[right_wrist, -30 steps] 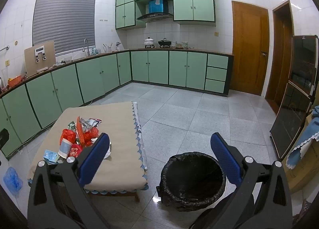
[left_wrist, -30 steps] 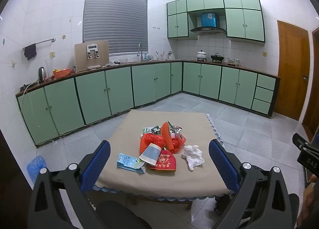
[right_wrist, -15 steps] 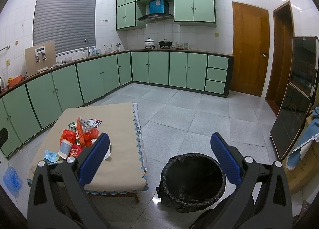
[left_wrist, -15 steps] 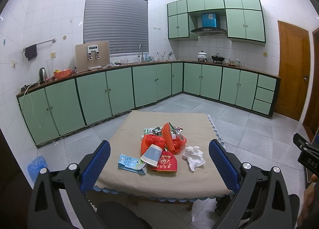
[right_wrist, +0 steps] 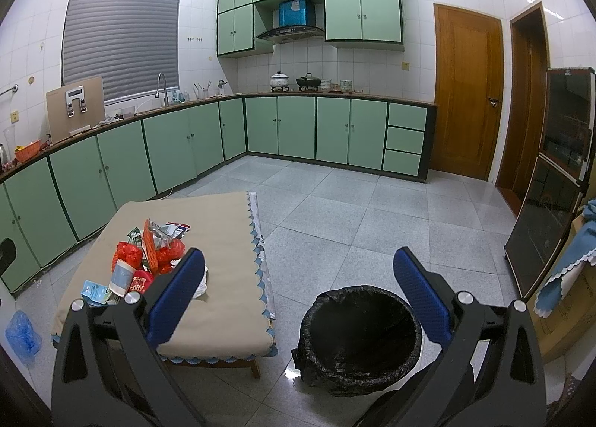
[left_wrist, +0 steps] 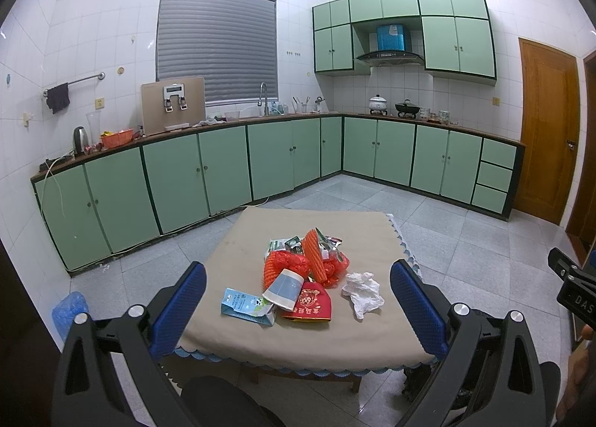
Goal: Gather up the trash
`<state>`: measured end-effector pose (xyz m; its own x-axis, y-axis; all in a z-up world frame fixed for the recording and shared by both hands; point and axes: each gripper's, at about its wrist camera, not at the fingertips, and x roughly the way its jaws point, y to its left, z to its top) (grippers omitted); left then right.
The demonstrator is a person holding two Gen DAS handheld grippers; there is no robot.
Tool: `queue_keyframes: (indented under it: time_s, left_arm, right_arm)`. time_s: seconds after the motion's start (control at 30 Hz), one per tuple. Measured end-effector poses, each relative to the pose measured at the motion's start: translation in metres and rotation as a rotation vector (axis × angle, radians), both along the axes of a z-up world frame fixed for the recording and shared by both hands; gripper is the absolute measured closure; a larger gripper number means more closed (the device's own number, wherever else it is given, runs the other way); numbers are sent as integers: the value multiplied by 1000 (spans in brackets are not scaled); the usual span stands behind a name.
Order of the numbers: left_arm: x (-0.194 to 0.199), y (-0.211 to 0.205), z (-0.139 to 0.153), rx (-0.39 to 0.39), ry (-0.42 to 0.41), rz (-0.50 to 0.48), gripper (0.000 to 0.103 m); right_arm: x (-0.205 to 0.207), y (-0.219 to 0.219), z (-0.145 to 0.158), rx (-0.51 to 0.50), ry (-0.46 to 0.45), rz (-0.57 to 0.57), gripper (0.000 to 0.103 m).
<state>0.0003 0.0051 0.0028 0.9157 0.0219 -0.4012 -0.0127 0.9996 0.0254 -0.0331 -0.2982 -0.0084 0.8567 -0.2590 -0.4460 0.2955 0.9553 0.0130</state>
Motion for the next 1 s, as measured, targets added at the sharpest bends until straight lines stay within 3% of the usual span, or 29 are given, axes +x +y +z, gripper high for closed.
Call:
queue_keyframes:
  time_s: [1.0]
  left_arm:
    - [0,1,0,0,0,2,6]
  right_arm:
    - [-5,-6,7,-2,6,7,5]
